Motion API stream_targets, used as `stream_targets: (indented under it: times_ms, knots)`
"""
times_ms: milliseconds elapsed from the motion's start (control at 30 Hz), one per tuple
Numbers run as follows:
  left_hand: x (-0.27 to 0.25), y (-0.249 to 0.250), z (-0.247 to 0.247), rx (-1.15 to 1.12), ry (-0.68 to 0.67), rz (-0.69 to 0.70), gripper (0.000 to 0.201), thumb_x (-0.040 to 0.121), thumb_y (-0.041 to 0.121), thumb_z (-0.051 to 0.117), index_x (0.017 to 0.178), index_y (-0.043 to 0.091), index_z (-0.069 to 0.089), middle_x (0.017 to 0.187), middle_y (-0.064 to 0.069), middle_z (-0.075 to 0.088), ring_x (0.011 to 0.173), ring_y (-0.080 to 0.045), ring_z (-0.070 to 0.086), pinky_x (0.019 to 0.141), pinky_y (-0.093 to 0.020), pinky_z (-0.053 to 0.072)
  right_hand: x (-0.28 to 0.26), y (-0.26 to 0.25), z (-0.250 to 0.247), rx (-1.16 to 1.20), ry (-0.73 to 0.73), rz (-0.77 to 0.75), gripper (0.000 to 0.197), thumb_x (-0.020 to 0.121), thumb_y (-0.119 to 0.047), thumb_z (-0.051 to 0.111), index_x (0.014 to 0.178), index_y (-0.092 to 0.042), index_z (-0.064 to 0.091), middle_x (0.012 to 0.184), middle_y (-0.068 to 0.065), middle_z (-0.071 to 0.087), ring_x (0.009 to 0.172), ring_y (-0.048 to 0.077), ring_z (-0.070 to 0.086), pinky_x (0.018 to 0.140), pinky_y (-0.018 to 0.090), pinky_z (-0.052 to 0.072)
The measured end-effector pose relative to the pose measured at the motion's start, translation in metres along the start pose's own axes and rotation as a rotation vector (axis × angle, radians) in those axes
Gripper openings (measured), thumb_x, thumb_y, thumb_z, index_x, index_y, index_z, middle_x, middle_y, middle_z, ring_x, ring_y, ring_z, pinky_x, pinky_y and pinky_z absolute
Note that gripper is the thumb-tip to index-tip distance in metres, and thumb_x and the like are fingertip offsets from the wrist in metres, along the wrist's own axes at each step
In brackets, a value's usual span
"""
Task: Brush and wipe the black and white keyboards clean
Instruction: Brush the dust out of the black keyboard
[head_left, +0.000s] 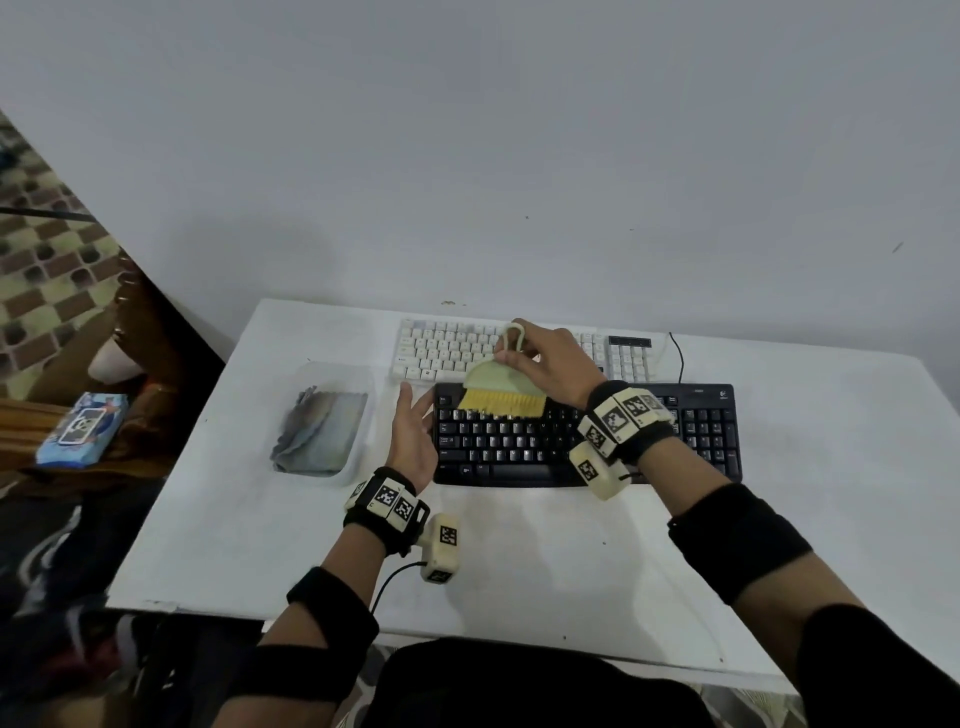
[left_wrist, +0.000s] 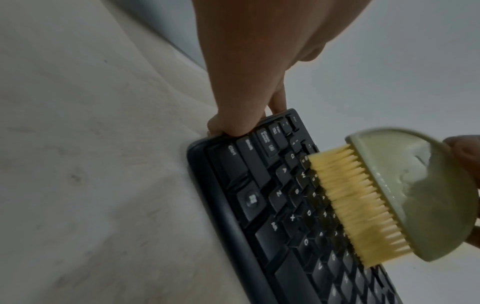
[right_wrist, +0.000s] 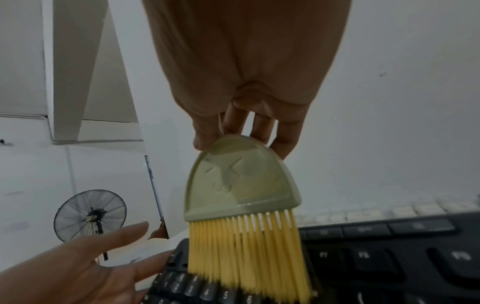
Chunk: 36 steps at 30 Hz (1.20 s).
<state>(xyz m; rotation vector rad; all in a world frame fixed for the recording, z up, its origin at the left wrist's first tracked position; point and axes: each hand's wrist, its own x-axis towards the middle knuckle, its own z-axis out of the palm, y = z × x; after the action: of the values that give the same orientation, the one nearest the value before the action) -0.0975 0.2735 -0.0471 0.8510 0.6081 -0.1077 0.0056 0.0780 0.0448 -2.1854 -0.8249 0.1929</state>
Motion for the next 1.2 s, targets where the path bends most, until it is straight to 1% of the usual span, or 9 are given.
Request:
stream_targets:
  times_ms: [133, 233, 367, 433, 533, 633, 767, 967, 1200]
  knots:
    - [-0.002, 0.000, 0.001, -0.013, 0.003, -0.006, 0.067, 0.103, 0.066, 0.035, 0.139, 0.016, 0.061, 0.138, -0.016, 0.059, 0.126, -0.032, 0.058, 0.090, -0.049, 0.053, -0.001, 0.010, -0.007, 0.113, 0.041, 0.031, 0.018, 0.098, -0.032, 0.066, 0.103, -0.015, 0.065, 0.103, -0.012, 0.073, 0.099, 0.003, 0.068, 0.087, 0.022, 0.053]
    - [-0.003, 0.000, 0.002, -0.019, 0.006, -0.004, 0.064, 0.103, 0.065, 0.035, 0.136, 0.017, 0.062, 0.136, -0.016, 0.061, 0.124, -0.032, 0.060, 0.091, -0.048, 0.053, 0.010, -0.006, 0.007, 0.166, 0.040, 0.002, 0.017, 0.097, -0.030, 0.067, 0.107, -0.016, 0.068, 0.104, -0.016, 0.072, 0.098, -0.004, 0.066, 0.087, 0.015, 0.051]
    - [-0.004, 0.001, 0.002, -0.009, 0.006, -0.007, 0.066, 0.103, 0.065, 0.036, 0.142, 0.017, 0.058, 0.138, -0.016, 0.060, 0.123, -0.030, 0.060, 0.090, -0.047, 0.053, 0.016, -0.016, 0.015, 0.072, -0.050, -0.075, 0.016, 0.098, -0.031, 0.065, 0.106, -0.017, 0.067, 0.095, -0.011, 0.072, 0.086, 0.007, 0.069, 0.080, 0.024, 0.055]
    - [-0.005, 0.001, 0.004, -0.001, 0.008, -0.006, 0.067, 0.103, 0.065, 0.035, 0.143, 0.017, 0.058, 0.137, -0.015, 0.060, 0.121, -0.029, 0.061, 0.088, -0.047, 0.053, 0.009, -0.007, 0.003, 0.032, -0.073, -0.068, 0.016, 0.099, -0.030, 0.063, 0.107, -0.016, 0.066, 0.095, -0.012, 0.071, 0.086, 0.009, 0.069, 0.079, 0.024, 0.055]
    - [-0.006, 0.000, 0.005, 0.008, 0.010, 0.003, 0.066, 0.104, 0.064, 0.035, 0.144, 0.017, 0.057, 0.137, -0.014, 0.059, 0.121, -0.028, 0.060, 0.088, -0.047, 0.053, -0.006, 0.015, -0.023, -0.014, -0.050, -0.012, 0.017, 0.100, -0.031, 0.062, 0.108, -0.016, 0.064, 0.101, -0.004, 0.073, 0.092, 0.015, 0.071, 0.082, 0.029, 0.057]
    - [-0.007, 0.000, 0.005, 0.011, 0.010, 0.008, 0.065, 0.104, 0.064, 0.035, 0.144, 0.018, 0.057, 0.137, -0.013, 0.059, 0.121, -0.027, 0.060, 0.089, -0.047, 0.053, -0.015, 0.023, -0.033, 0.080, 0.030, 0.011, 0.019, 0.099, -0.028, 0.065, 0.103, -0.010, 0.063, 0.106, -0.009, 0.074, 0.099, 0.004, 0.069, 0.088, 0.018, 0.051]
    - [-0.008, 0.000, 0.006, 0.017, 0.011, 0.020, 0.065, 0.105, 0.063, 0.034, 0.145, 0.017, 0.056, 0.138, -0.014, 0.059, 0.122, -0.028, 0.060, 0.090, -0.048, 0.052, -0.011, 0.015, -0.025, 0.110, 0.082, -0.001, 0.019, 0.098, -0.027, 0.066, 0.103, -0.009, 0.065, 0.103, -0.014, 0.072, 0.095, 0.000, 0.067, 0.081, 0.008, 0.046]
    - [-0.007, 0.000, 0.006, 0.036, 0.019, 0.022, 0.065, 0.104, 0.064, 0.036, 0.143, 0.018, 0.058, 0.141, -0.015, 0.058, 0.128, -0.031, 0.057, 0.094, -0.049, 0.051, -0.028, 0.035, -0.046, 0.000, 0.007, 0.006, 0.011, 0.100, -0.027, 0.063, 0.101, -0.016, 0.062, 0.099, -0.012, 0.072, 0.094, 0.006, 0.069, 0.084, 0.022, 0.051]
    - [-0.004, -0.002, 0.004, 0.039, 0.029, 0.031, 0.065, 0.103, 0.064, 0.039, 0.144, 0.018, 0.057, 0.141, -0.016, 0.058, 0.130, -0.033, 0.056, 0.098, -0.052, 0.050, -0.026, 0.029, -0.043, 0.096, 0.081, 0.030, 0.018, 0.100, -0.030, 0.063, 0.103, -0.013, 0.062, 0.104, -0.013, 0.071, 0.098, 0.000, 0.067, 0.086, 0.015, 0.049]
